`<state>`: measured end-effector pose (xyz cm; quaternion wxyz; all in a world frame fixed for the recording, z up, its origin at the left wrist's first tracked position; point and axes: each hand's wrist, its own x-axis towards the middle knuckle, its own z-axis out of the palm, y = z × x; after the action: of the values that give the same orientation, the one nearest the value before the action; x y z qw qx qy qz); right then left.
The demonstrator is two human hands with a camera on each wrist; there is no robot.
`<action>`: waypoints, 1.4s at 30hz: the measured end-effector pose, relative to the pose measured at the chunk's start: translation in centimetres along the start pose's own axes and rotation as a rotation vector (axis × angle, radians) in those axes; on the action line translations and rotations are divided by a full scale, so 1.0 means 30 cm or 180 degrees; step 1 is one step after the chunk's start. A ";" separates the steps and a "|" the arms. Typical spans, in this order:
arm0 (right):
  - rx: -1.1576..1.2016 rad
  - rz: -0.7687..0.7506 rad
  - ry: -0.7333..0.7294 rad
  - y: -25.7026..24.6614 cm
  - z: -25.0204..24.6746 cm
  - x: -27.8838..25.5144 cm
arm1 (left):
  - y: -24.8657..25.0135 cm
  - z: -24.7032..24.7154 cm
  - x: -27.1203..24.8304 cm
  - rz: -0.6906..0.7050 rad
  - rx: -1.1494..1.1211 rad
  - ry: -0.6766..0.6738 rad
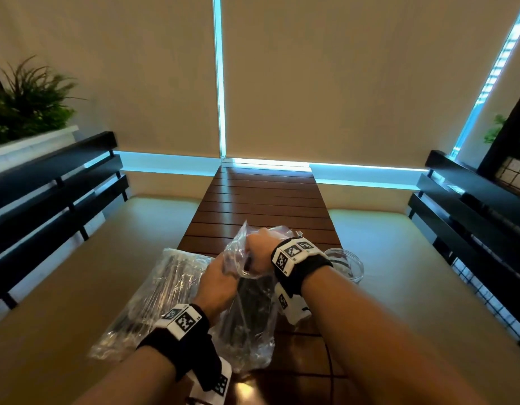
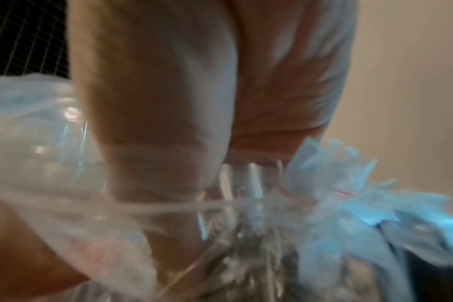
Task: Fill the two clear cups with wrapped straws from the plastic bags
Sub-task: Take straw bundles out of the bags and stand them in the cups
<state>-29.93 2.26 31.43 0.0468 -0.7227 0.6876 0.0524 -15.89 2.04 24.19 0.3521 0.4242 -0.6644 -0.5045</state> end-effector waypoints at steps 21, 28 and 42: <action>0.0369 0.0012 -0.0553 0.006 -0.007 -0.027 | -0.011 -0.012 -0.022 0.0316 -0.0127 0.0178; 0.0345 -0.0291 -0.0130 0.027 -0.009 -0.059 | 0.011 -0.007 -0.020 0.0194 0.0028 0.0158; 0.1954 -0.0087 0.1052 0.039 -0.028 -0.113 | -0.024 -0.004 0.003 0.0074 0.0054 0.0211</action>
<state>-31.27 5.45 32.75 0.1507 -0.6828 0.6598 -0.2752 -15.66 1.81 23.53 0.3762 0.4359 -0.6616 -0.4804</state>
